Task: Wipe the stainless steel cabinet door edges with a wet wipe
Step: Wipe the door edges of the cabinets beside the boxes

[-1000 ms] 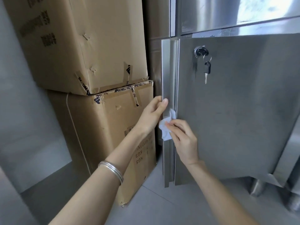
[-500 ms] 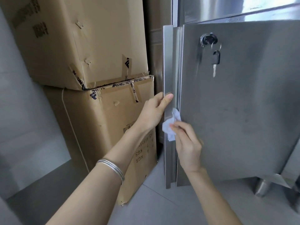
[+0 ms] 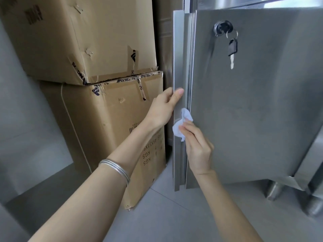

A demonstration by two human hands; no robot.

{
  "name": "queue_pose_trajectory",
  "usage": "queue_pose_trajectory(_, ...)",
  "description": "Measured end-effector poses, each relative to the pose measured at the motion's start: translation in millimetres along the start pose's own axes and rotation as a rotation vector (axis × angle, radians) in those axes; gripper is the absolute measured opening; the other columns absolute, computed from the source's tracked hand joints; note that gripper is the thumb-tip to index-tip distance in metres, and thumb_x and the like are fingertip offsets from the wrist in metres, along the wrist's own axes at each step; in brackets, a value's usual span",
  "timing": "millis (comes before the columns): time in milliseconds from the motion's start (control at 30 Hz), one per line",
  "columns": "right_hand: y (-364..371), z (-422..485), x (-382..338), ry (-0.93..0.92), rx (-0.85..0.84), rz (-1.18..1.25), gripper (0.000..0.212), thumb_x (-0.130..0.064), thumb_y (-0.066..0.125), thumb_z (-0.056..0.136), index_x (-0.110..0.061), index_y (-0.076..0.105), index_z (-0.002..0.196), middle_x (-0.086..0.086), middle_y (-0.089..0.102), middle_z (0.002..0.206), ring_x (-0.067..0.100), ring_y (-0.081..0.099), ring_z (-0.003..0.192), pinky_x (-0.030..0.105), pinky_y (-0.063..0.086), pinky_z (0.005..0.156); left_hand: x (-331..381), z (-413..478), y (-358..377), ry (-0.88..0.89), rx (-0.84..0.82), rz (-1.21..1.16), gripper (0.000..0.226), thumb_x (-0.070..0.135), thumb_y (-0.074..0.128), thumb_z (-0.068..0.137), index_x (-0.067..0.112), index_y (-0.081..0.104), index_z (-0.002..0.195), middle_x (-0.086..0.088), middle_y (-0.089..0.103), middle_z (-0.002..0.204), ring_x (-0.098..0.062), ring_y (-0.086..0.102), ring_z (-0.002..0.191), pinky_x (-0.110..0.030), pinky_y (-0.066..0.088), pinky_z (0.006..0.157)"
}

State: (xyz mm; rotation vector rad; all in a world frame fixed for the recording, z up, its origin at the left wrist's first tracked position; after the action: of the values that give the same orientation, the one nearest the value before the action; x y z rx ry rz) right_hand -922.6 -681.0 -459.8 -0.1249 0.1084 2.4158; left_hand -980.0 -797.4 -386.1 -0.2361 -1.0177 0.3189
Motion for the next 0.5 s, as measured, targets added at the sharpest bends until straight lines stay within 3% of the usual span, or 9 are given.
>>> queue_pose_trajectory(100, -4, -37, 1, 0.066, -0.054, -0.033, 0.025, -0.002, 0.051, 0.092, 0.005, 0.073, 0.084, 0.011, 0.072, 0.092, 0.021, 0.070, 0.087, 0.027, 0.055, 0.077, -1, 2, -1, -0.019, 0.007, 0.024, 0.051, 0.044, 0.045, 0.100, -0.006, 0.053, 0.100, -0.008, 0.049, 0.090, -0.020, 0.047, 0.083, -0.056, 0.046, 0.094)
queue_pose_trajectory(267, 5, -21, 4, 0.144, -0.190, 0.044, 0.009, 0.006, 0.066, 0.080, 0.002, 0.072, 0.084, 0.006, 0.072, 0.091, 0.010, 0.065, 0.081, 0.019, 0.054, 0.067, -2, 1, 1, -0.019, 0.015, 0.010, 0.052, 0.047, 0.045, 0.098, -0.004, 0.055, 0.103, -0.008, 0.049, 0.090, -0.020, 0.047, 0.084, -0.056, 0.046, 0.094)
queue_pose_trajectory(300, 8, -9, 6, 0.168, -0.195, 0.066, 0.008, -0.001, 0.067, 0.082, -0.001, 0.072, 0.088, 0.001, 0.072, 0.092, 0.007, 0.066, 0.082, 0.016, 0.053, 0.068, -2, 0, 1, -0.016, 0.012, -0.002, 0.057, 0.051, 0.045, 0.094, -0.005, 0.054, 0.101, -0.008, 0.048, 0.089, -0.020, 0.046, 0.082, -0.057, 0.046, 0.092)
queue_pose_trajectory(400, 12, -8, 15, 0.326, -0.275, 0.151, 0.025, -0.050, 0.055, 0.087, -0.029, 0.065, 0.095, -0.034, 0.064, 0.089, -0.013, 0.059, 0.084, 0.003, 0.044, 0.072, -2, -1, 1, -0.020, 0.014, -0.028, 0.066, 0.057, 0.045, 0.084, -0.008, 0.050, 0.097, -0.008, 0.048, 0.087, -0.021, 0.045, 0.081, -0.057, 0.045, 0.090)
queue_pose_trajectory(500, 13, -52, 15, 0.353, -0.388, 0.098, 0.016, -0.046, 0.053, 0.089, -0.034, 0.062, 0.092, -0.041, 0.059, 0.087, -0.017, 0.055, 0.082, 0.001, 0.041, 0.072, -2, -2, 0, -0.035, 0.029, -0.020, 0.066, 0.057, 0.045, 0.083, -0.008, 0.048, 0.093, -0.007, 0.046, 0.086, -0.019, 0.043, 0.081, -0.054, 0.047, 0.089)
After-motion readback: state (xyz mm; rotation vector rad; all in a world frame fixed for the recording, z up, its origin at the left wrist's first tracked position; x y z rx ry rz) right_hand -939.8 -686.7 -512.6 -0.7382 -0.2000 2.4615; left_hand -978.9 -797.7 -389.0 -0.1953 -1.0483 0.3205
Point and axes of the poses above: each hand's wrist, its own z-axis towards the middle knuckle, its own y-axis out of the palm, x = y × z, the point moved 8 cm from there along z, towards the middle knuckle
